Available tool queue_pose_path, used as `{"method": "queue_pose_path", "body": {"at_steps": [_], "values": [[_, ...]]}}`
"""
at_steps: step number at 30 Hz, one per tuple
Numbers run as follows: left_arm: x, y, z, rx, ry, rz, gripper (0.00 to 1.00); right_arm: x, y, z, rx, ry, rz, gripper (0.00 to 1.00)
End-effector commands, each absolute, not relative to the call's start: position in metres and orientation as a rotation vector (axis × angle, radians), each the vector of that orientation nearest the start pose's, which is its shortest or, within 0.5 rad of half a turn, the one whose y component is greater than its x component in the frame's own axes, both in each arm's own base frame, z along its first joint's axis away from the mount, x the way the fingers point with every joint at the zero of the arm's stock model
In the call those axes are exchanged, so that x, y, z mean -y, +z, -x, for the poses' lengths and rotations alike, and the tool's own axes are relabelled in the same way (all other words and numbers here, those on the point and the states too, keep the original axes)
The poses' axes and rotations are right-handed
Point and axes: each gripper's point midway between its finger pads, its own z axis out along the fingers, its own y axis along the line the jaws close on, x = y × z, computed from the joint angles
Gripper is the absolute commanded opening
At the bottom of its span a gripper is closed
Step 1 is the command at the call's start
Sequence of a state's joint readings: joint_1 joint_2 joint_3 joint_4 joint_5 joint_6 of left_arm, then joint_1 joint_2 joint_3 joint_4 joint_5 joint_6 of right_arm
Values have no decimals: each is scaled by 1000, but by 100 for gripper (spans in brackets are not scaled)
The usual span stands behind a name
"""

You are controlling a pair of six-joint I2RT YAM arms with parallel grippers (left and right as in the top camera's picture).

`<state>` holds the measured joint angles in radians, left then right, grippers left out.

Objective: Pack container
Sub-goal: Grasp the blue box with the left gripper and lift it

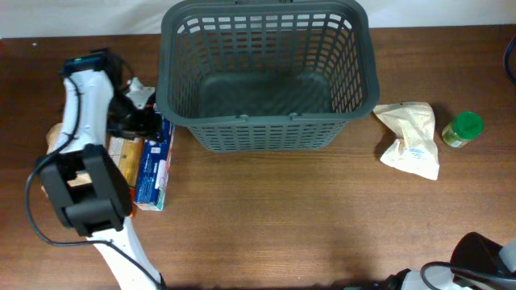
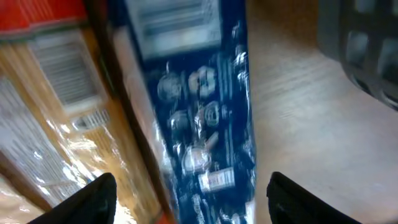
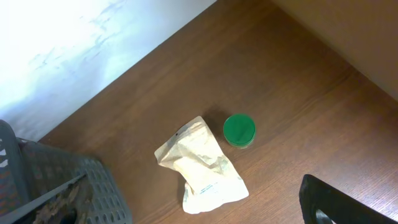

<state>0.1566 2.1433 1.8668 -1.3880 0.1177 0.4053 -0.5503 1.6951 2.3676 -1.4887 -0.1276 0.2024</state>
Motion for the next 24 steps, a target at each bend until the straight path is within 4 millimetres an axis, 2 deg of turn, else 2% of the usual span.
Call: {"method": "queue_pose_path", "body": {"at_steps": [1, 5, 13, 14, 16, 18, 19, 21, 24], "values": [[-43, 71, -397, -3176, -13, -504, 69, 181, 398, -329, -2227, -30, -824, 99], [-43, 54, -401, -3196, -13, -452, 69, 181, 398, -329, -2227, -30, -824, 99], [-39, 11, -394, -3290, -95, -439, 68, 181, 398, -329, -2227, -30, -824, 99], [-38, 7, -392, -3304, -112, -439, 65, 181, 398, -329, -2227, -30, -824, 99], [-35, 6, -390, -3310, -140, -438, 48, 181, 398, -329, -2227, -30, -824, 99], [-34, 7, -389, -3314, -147, -438, 14, 181, 398, -329, -2227, -30, -824, 99], [-35, 9, -388, -3320, -148, -438, 3, 181, 398, -329, -2227, -30, -824, 99], [-39, 17, -386, -3339, -121, -430, 2, 181, 398, -329, -2227, -30, -824, 99], [-58, 36, -395, -3347, 83, -297, 2, 181, 398, -329, -2227, -30, -824, 99]]}}
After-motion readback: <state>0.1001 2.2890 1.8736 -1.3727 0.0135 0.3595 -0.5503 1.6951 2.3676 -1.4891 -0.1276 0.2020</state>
